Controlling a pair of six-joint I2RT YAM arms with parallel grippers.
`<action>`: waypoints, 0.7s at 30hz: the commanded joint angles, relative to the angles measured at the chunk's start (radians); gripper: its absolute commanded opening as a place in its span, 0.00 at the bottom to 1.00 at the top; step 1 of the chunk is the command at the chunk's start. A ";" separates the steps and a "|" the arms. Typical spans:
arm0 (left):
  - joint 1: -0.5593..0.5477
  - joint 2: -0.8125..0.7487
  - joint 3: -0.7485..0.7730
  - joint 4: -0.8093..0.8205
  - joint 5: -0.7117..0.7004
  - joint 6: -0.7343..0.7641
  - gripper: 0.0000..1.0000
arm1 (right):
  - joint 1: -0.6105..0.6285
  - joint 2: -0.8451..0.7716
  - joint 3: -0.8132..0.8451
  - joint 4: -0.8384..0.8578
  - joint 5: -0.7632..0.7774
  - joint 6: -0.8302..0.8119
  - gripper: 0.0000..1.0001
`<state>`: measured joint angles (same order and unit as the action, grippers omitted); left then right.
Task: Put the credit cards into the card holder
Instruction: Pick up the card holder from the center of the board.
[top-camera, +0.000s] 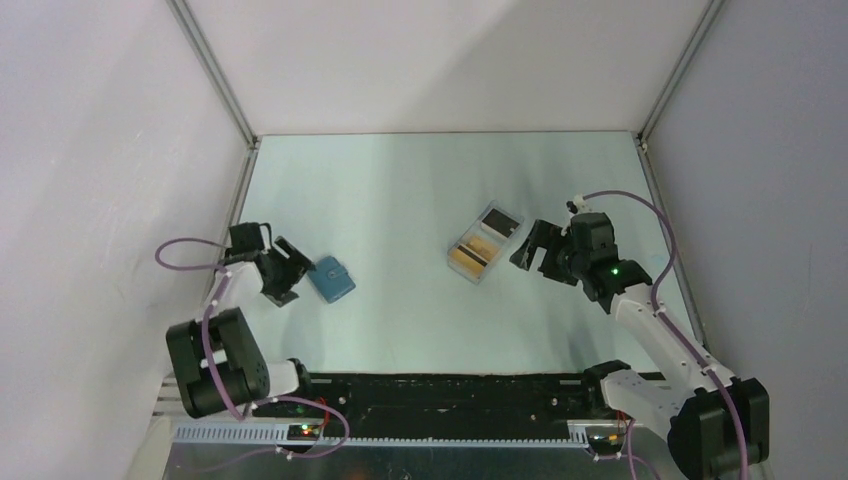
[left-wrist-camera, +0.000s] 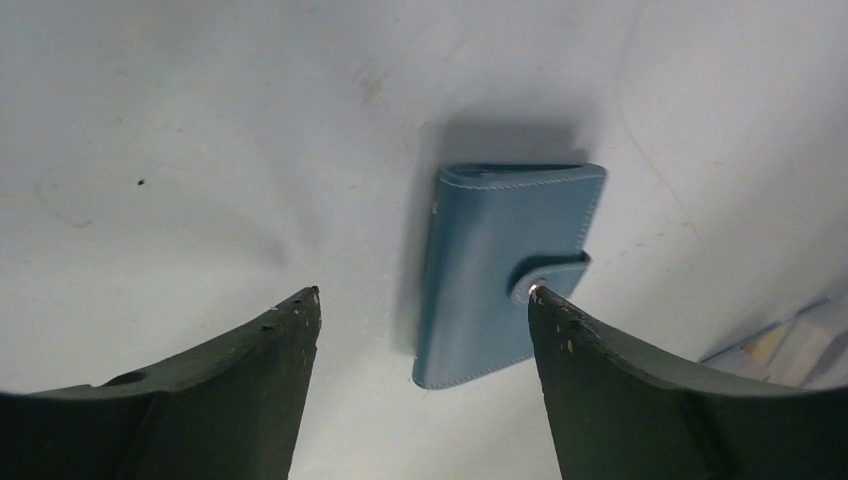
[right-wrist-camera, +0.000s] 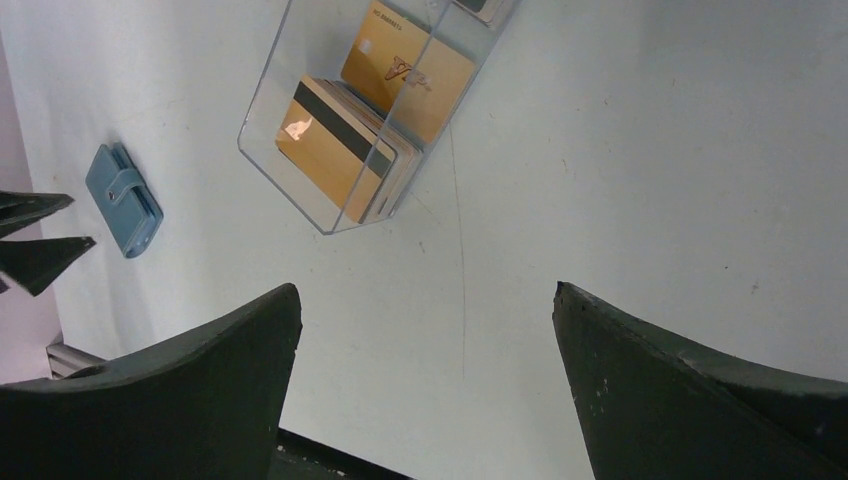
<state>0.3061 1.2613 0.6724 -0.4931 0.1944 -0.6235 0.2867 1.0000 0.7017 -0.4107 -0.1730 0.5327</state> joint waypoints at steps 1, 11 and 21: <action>0.009 0.083 0.007 0.032 0.035 -0.023 0.79 | -0.003 0.012 0.083 -0.037 -0.021 -0.016 1.00; 0.005 0.255 0.039 0.148 0.074 -0.052 0.62 | 0.005 0.046 0.113 -0.030 -0.094 0.023 1.00; -0.082 0.323 0.104 0.173 0.094 -0.004 0.02 | 0.061 0.109 0.174 -0.063 -0.124 0.019 1.00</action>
<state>0.2836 1.5669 0.7631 -0.3351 0.3103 -0.6716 0.3134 1.0939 0.8074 -0.4553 -0.2611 0.5541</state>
